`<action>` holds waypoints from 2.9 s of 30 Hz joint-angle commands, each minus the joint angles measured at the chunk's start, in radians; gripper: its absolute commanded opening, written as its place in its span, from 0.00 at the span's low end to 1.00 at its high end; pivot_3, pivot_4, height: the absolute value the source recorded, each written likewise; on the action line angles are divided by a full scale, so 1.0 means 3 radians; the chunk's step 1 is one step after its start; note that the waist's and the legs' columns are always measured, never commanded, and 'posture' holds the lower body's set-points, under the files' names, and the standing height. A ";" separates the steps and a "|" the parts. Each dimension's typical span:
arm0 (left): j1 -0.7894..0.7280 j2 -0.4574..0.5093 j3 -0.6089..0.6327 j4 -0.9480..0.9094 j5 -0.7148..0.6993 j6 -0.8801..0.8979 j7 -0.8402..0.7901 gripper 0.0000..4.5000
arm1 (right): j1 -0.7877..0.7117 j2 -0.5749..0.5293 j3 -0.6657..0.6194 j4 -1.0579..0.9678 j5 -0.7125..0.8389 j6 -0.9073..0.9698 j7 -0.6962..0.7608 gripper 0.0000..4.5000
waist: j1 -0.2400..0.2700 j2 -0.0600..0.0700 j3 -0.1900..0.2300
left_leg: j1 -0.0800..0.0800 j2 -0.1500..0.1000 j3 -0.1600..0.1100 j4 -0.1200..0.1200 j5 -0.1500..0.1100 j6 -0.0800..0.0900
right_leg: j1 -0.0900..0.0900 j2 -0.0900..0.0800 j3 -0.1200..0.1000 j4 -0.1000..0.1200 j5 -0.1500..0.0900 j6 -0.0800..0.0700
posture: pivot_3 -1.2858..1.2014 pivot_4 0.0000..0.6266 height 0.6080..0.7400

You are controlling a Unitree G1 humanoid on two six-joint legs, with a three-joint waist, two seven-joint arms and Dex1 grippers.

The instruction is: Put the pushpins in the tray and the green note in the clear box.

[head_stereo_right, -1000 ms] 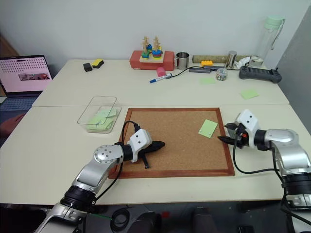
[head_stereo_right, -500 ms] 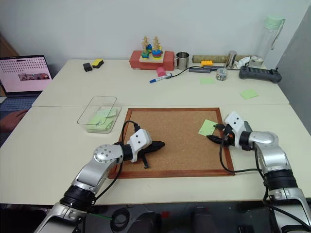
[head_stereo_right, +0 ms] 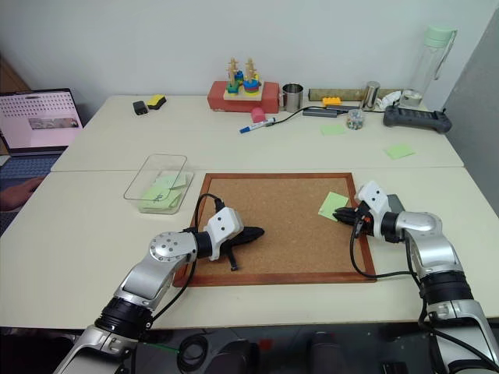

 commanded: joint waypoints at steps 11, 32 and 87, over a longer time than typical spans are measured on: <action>0.0106 0.0081 -0.0099 0.0100 0.0124 0.0094 -0.0073 0.00 | -0.0023 -0.0050 -0.0206 -0.0426 0.0288 0.0323 0.0086 0.00 | 0.0001 0.0000 0.0000 | 0.0000 0.0000 -0.0002 0.0000 0.0000 0.0000 | 0.0000 0.0000 0.0000 0.0000 0.0000 0.0000 | 0.52 0.24 1.00; 0.0122 0.0068 -0.0129 0.0102 0.0131 0.0111 -0.0044 0.00 | -0.0020 -0.0178 -0.0671 -0.0547 0.0594 0.0842 -0.0326 0.00 | 0.0004 0.0001 0.0000 | 0.0000 0.0000 -0.0005 0.0000 0.0000 0.0000 | 0.0000 0.0000 0.0000 0.0000 0.0000 0.0000 | 0.52 0.24 1.00; 0.0148 0.0121 -0.0112 0.0074 0.0098 0.0107 -0.0078 0.00 | -0.0205 0.0211 0.0226 -0.0189 -0.0095 0.0117 -0.0359 0.65 | -0.0002 0.0007 -0.0014 | 0.0005 0.0000 -0.0003 -0.0002 0.0000 0.0000 | 0.0001 0.0003 0.0001 0.0000 0.0000 -0.0001 | 0.52 0.24 1.00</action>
